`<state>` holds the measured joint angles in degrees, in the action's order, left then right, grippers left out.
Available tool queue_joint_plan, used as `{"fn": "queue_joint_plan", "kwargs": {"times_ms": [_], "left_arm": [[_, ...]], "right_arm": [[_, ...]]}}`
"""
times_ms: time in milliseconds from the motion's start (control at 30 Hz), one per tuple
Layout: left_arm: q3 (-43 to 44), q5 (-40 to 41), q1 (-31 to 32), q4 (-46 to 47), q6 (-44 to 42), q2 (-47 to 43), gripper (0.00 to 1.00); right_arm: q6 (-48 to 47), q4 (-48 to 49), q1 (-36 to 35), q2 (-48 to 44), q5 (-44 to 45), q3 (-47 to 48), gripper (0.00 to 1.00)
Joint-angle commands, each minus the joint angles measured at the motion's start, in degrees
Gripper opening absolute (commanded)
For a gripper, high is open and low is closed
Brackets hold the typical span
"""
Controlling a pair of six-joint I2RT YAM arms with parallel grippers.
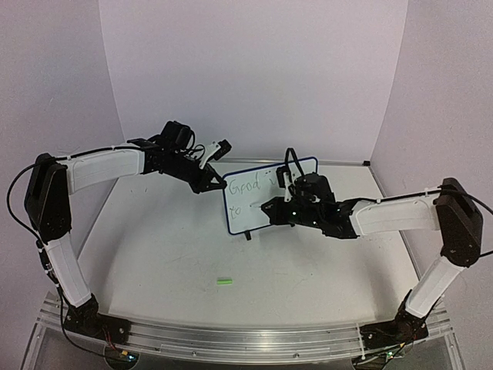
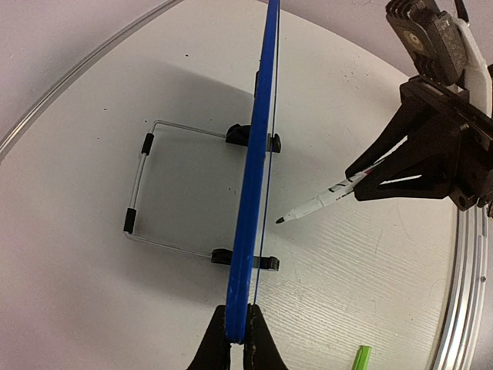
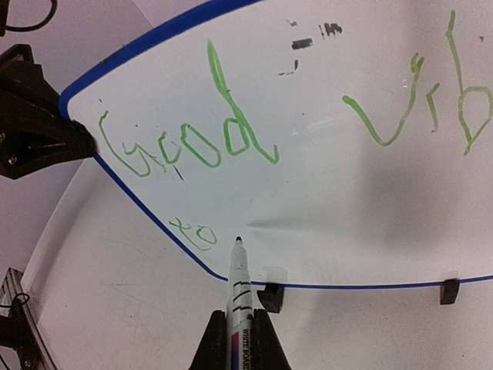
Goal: Write a sentence on the whiteboard
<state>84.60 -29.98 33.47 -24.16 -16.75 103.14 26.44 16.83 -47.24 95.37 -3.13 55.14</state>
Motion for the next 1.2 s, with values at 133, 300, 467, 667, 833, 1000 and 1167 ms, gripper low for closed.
{"fn": "queue_joint_plan", "kwargs": {"times_ms": [133,300,467,667,833,1000,1167], "left_arm": [[-1.1,4.78,-0.34,-1.27,-3.29,-1.13,0.0],[-1.04,4.86,-0.34,-1.2,-3.29,-1.08,0.0],[-1.07,4.84,-0.34,-1.24,-3.34,-1.1,0.0],[-1.01,4.85,-0.34,-1.24,-3.33,-1.07,0.0],[-1.01,4.77,-0.34,-1.24,-3.29,-1.05,0.0],[-0.94,4.83,-0.35,-1.29,-3.32,-1.1,0.0],[-0.96,4.87,-0.34,-1.3,-3.29,-1.26,0.0]], "right_arm": [[-0.29,0.97,0.22,2.33,1.28,4.44,0.0],[0.19,0.78,0.65,3.15,2.12,5.09,0.0],[1.16,-0.51,1.14,4.19,3.06,5.55,0.0],[1.95,-1.76,1.68,5.4,4.7,5.09,0.0],[1.87,-1.75,1.8,5.27,4.23,4.53,0.0],[0.2,-0.51,1.8,2.4,1.19,2.99,0.0],[0.54,-0.43,1.8,-1.14,1.34,0.96,0.0]]}}
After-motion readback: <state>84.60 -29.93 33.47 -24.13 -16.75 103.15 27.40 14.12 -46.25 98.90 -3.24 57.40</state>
